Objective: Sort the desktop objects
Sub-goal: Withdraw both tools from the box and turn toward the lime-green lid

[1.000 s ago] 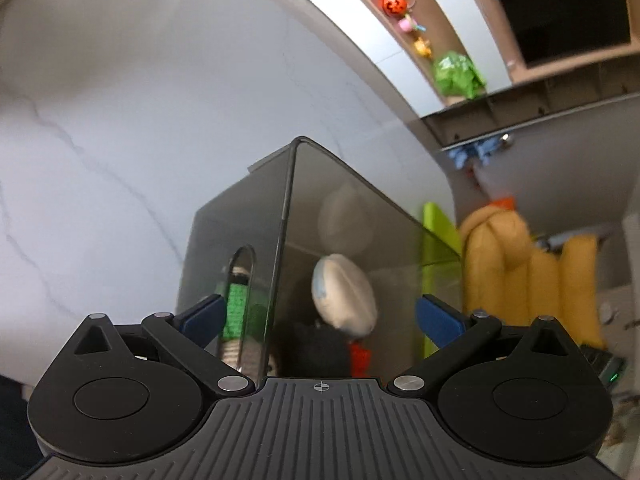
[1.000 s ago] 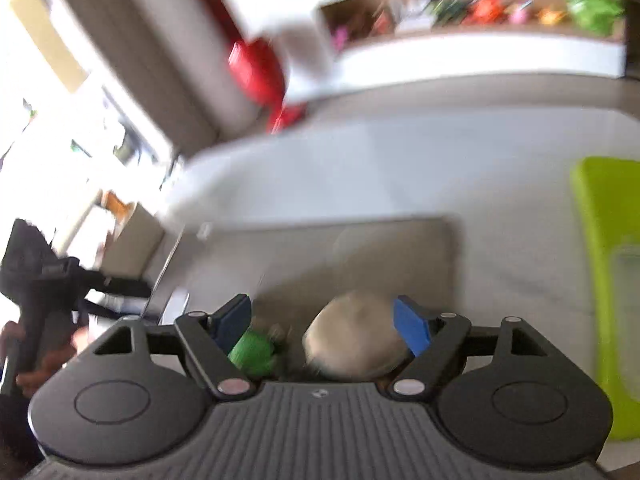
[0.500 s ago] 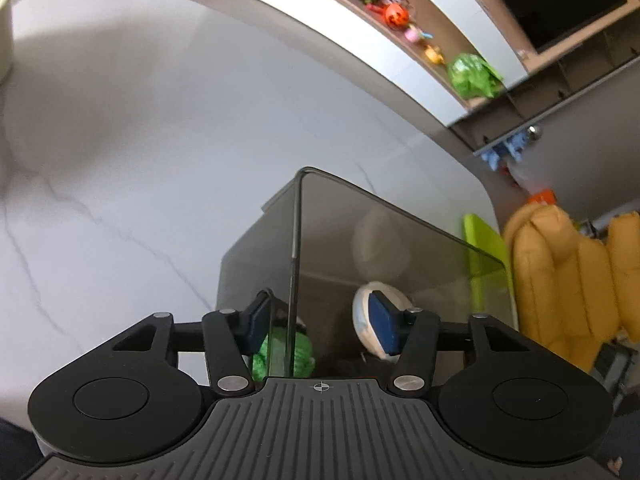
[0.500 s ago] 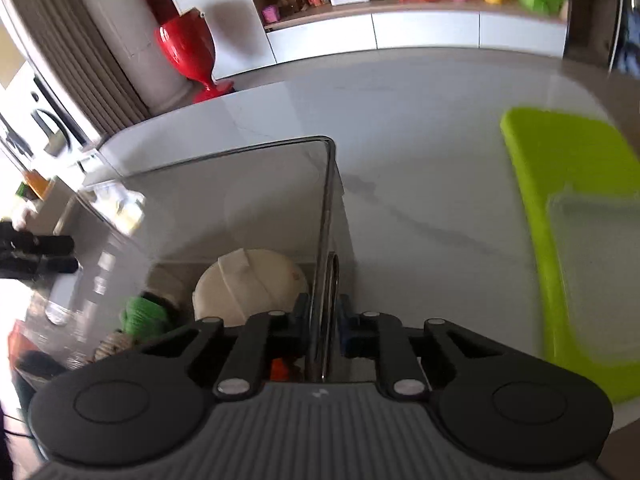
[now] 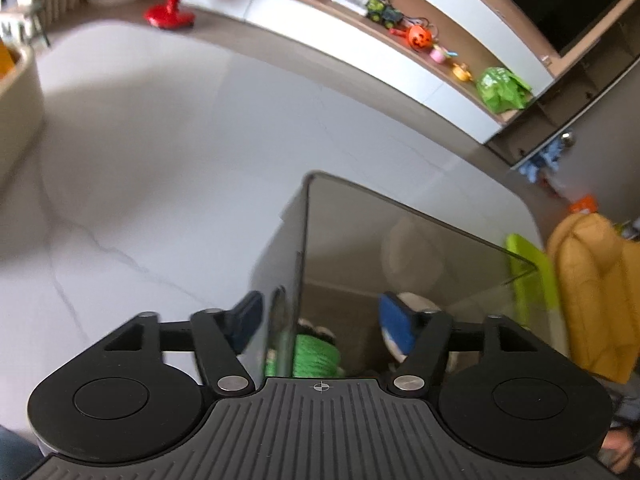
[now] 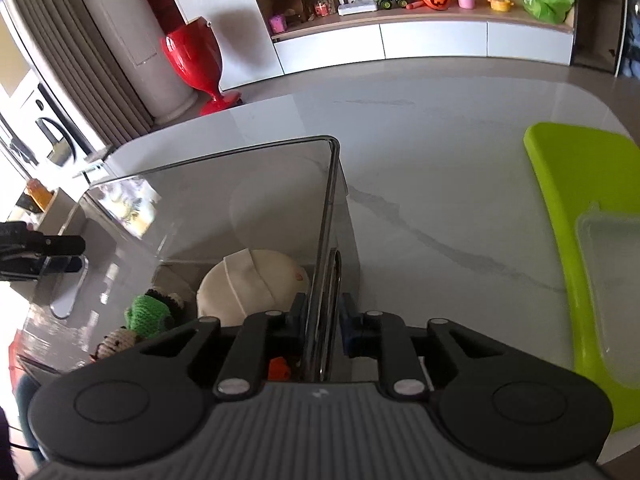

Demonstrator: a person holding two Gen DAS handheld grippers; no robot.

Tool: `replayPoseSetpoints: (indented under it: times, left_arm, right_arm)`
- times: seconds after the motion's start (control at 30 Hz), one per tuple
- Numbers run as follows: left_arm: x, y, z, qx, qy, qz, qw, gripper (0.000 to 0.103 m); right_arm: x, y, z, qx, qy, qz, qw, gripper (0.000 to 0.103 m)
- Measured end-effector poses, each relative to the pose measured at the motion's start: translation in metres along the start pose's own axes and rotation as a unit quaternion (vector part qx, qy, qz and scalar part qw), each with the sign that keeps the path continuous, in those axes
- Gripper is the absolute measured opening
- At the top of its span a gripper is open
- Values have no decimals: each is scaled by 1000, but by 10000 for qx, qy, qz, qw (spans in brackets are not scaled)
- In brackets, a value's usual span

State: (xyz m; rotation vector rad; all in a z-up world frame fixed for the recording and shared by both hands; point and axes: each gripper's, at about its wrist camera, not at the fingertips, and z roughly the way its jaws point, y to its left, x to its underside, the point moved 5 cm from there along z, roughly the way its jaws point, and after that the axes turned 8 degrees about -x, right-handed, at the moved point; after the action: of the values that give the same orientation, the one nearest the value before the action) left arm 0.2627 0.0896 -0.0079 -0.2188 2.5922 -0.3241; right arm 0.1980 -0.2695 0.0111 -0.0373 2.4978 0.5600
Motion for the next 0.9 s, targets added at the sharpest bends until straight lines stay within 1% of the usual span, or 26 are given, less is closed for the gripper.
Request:
replayPoseSetpoints:
  times: [0.07, 0.1, 0.17, 0.27, 0.33, 0.43, 0.47, 0.5, 0.53, 0.57, 0.6, 0.63, 0.67, 0.7, 0.73, 0.77, 0.83, 0.87, 0.9]
  left_arm:
    - [0, -3, -9, -206, -162, 152, 9995, 83]
    - [0, -4, -13, -300, -234, 224, 9990, 84]
    - [1, -6, -22, -416, -340, 287, 9981, 86]
    - [5, -9, -38, -673, -584, 331, 9955, 88]
    - [9, -17, -53, -872, -877, 341, 9917, 94]
    - [17, -36, -84, -1076, -1451, 369, 9829, 94]
    - [21, -46, -95, -1103, -1667, 392, 9790, 94]
    - [24, -57, -108, -1041, -1881, 424, 9757, 94]
    - [28, -68, -121, -893, -2092, 462, 9727, 96]
    - [32, -83, -133, -607, -2242, 509, 9713, 98]
    - [37, -102, -143, -190, -2332, 564, 9706, 100]
    - [43, -123, -148, 269, -2342, 641, 9697, 102]
    - [50, -148, -148, 801, -2204, 784, 9689, 103]
    - [57, -175, -147, 1364, -1992, 968, 9656, 103]
    - [67, -204, -141, 1897, -1693, 1133, 9605, 103]
    - [78, -231, -129, 2333, -1306, 1235, 9556, 103]
    - [101, -279, -100, 2898, -565, 1308, 9464, 103]
    - [113, -302, -82, 3106, -182, 1330, 9410, 103]
    - [126, -322, -60, 3233, 204, 1298, 9371, 103]
  right_arm:
    - [1, -5, -5, 30, -102, 90, 9999, 37]
    - [1, -7, -8, 80, -157, 97, 9998, 39]
    - [2, -10, -17, 130, -276, 120, 9995, 48]
    - [5, -14, -29, 69, -426, 238, 9988, 54]
    - [8, -19, -39, -20, -580, 366, 9976, 58]
    - [14, -28, -58, -188, -887, 585, 9942, 63]
    - [16, -32, -64, -234, -1014, 670, 9923, 63]
    - [19, -38, -73, -244, -1192, 759, 9897, 63]
    - [23, -45, -83, -242, -1387, 849, 9864, 63]
    - [28, -53, -93, -253, -1596, 954, 9822, 64]
    - [35, -64, -105, -275, -1842, 1131, 9760, 67]
    - [42, -76, -117, -298, -2097, 1331, 9682, 68]
    - [50, -89, -127, -314, -2294, 1526, 9608, 71]
    - [61, -103, -136, -319, -2453, 1777, 9525, 71]
    - [73, -119, -146, -319, -2604, 2045, 9430, 71]
    - [84, -134, -155, -319, -2753, 2311, 9326, 72]
    - [115, -166, -173, -298, -2976, 2855, 9105, 73]
    - [131, -180, -180, -264, -3040, 3071, 9014, 74]
    - [144, -191, -186, -237, -3082, 3229, 8945, 75]
